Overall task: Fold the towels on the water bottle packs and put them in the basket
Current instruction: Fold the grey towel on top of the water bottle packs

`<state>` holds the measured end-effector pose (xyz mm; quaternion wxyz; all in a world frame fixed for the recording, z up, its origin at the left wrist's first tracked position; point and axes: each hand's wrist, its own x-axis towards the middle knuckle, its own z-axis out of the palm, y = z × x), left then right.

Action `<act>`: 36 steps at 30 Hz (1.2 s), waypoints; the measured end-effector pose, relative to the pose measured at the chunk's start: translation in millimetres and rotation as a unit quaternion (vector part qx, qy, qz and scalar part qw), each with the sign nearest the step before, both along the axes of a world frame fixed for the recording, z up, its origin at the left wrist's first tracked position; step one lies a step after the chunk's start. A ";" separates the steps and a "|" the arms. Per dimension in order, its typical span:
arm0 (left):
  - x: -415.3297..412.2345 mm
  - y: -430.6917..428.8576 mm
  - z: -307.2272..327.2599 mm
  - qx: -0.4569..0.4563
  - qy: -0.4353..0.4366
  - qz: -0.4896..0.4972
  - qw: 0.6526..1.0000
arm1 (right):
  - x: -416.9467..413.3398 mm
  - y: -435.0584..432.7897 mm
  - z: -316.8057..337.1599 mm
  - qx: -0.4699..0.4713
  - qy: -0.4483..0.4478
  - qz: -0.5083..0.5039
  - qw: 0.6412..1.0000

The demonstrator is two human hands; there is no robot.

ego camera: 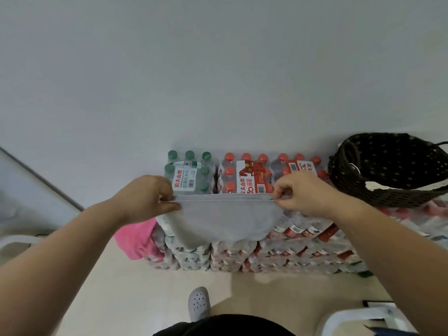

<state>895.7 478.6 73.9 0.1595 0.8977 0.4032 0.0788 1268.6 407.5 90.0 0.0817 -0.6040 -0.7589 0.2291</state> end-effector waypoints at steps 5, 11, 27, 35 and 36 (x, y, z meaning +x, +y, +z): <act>8.2 -30.3 16.5 -0.085 -0.097 0.123 0.984 | 19.1 -13.5 -3.7 0.019 -0.010 0.003 1.000; 12.6 -60.6 22.5 -0.147 -0.192 0.173 0.955 | 39.4 -28.2 -0.6 -0.020 0.050 -0.019 0.998; 27.6 -12.8 -18.1 -0.145 -0.209 0.453 0.854 | -4.3 17.7 -39.5 -0.074 0.158 -0.213 0.961; 38.0 53.5 -43.6 -0.412 -0.452 0.471 0.636 | -27.7 70.0 -55.4 -0.164 0.458 -0.409 0.772; 38.0 64.8 -47.6 -0.424 -0.462 0.465 0.625 | -28.1 78.7 -57.3 -0.164 0.465 -0.415 0.765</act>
